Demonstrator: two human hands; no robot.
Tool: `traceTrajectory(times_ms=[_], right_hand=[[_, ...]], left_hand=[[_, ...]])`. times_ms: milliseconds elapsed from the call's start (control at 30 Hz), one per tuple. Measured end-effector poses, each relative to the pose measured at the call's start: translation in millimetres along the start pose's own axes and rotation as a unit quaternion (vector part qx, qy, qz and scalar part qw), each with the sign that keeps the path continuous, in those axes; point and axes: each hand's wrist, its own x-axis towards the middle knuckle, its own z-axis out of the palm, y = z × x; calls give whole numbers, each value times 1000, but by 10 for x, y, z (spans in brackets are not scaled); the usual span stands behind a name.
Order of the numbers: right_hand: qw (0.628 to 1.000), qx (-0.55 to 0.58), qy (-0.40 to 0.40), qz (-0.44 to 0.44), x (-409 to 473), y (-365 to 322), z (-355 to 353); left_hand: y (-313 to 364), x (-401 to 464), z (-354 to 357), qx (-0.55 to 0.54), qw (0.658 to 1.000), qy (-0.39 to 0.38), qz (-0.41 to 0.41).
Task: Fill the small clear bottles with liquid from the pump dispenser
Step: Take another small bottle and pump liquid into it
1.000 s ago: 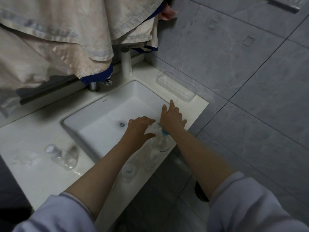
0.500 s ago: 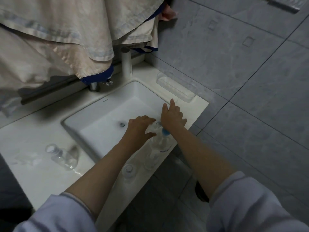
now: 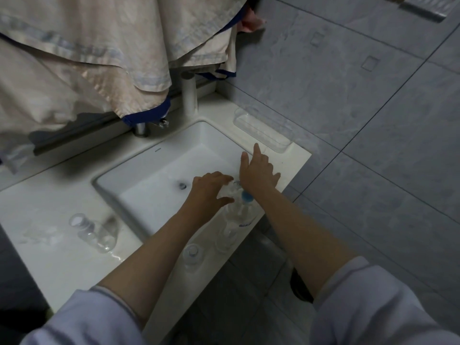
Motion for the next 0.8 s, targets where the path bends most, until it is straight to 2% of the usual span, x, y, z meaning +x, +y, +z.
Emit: traceTrajectory(times_ms=[100,367,633,800], right_hand=[[1000,-1,9,7,-8,10,-6],[999,-10,-27,22,-36,10,16],[1000,4,-2,15,-32,12,22],[999,12,-43,30,-30,20,48]], left_hand=[[10,45,20,18,1000,1,-4],[-1,-32,-18,7,1000,-3,2],[-10,32,5,31,999,-7,-5],[-32,1,-3,20,1000,-11,1]])
